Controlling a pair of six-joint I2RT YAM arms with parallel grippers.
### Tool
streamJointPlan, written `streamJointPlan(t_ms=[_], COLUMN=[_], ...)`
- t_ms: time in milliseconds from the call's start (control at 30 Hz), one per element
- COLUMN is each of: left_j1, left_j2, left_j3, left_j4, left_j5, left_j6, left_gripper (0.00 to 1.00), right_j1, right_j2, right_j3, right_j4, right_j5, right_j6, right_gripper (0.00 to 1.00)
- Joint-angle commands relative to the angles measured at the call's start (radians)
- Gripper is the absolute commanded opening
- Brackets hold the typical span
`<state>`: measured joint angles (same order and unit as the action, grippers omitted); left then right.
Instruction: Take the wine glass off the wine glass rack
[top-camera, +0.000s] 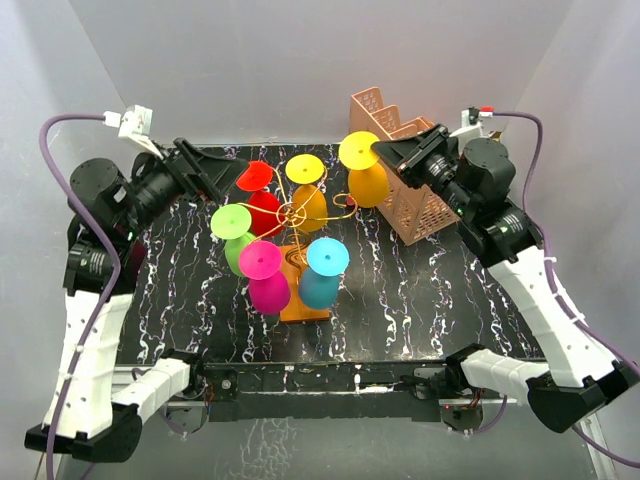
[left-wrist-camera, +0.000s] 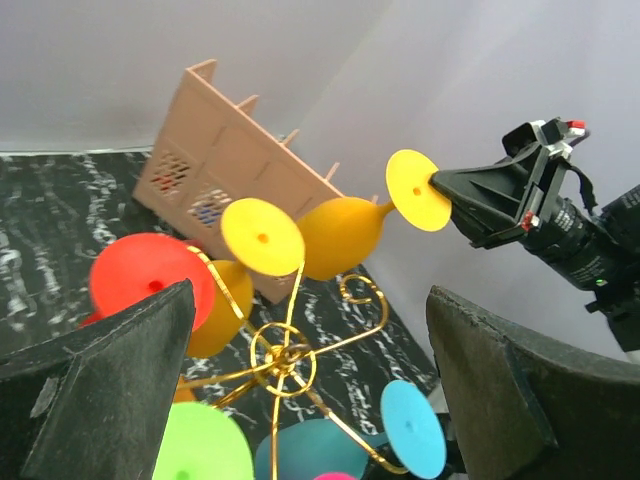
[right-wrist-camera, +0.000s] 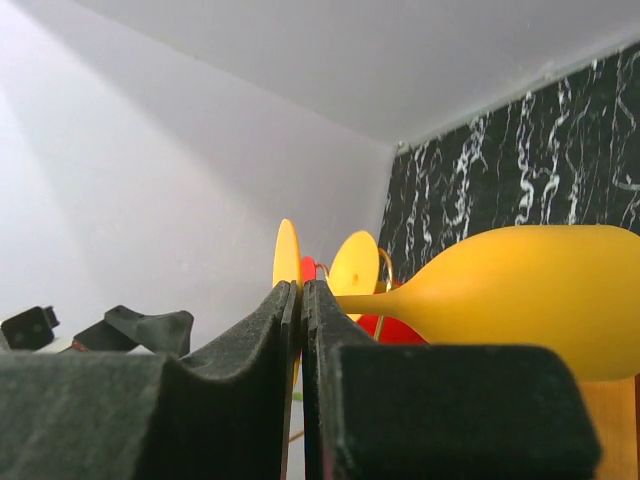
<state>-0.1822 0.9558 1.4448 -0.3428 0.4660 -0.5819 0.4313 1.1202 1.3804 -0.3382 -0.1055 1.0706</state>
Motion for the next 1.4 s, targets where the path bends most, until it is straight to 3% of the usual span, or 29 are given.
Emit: streamJointPlan(t_ms=[0,133,333,567,767,933,1200,1367], left_j1=[0.006,0.004,-0.072,-0.147,-0.149,-0.150,-0.151,-0.151], left_j2=[0.065,0.121,0.250,0.330,0.297,0.302,0.261,0.285], left_j3=[0.005,-0.061,-0.065,-0.039,-0.130,-0.174,-0.212,-0.256], left_j4=[0.230,0.517,0.825,0.937,1.022,1.145,1.152,1.359], left_j5=[0.209,0.366,0.365,0.298,0.223,0.246,0.247,0.257], left_j6=[-0.134,-0.304,-0.524,-0.602,-0.681,-0.804,-0.819,-0.962], left_gripper=[0.97,0.97,0.97,0.97,0.97,0.97,0.97,0.87], right_j1=[0.003,0.002,0.003,0.003,0.002,0.003,0.003,0.002], right_j2=[-0.052,-0.115,-0.100,-0.069,-0.039,-0.003,0.016,0.015], right_j3=[0.047,-0.024,0.015,0.033,0.047,0.015,-0.022,-0.068], right_j4=[0.112,0.263,0.364,0.476,0.566,0.704,0.777,0.793], right_j5=[0.119,0.132,0.159,0.094,0.014,-0.077,-0.117,-0.120], right_j6=[-0.045,-0.032,0.104,0.325,0.444,0.611,0.700,0.739], right_gripper=[0.10,0.10,0.09,0.08,0.08,0.08,0.08,0.08])
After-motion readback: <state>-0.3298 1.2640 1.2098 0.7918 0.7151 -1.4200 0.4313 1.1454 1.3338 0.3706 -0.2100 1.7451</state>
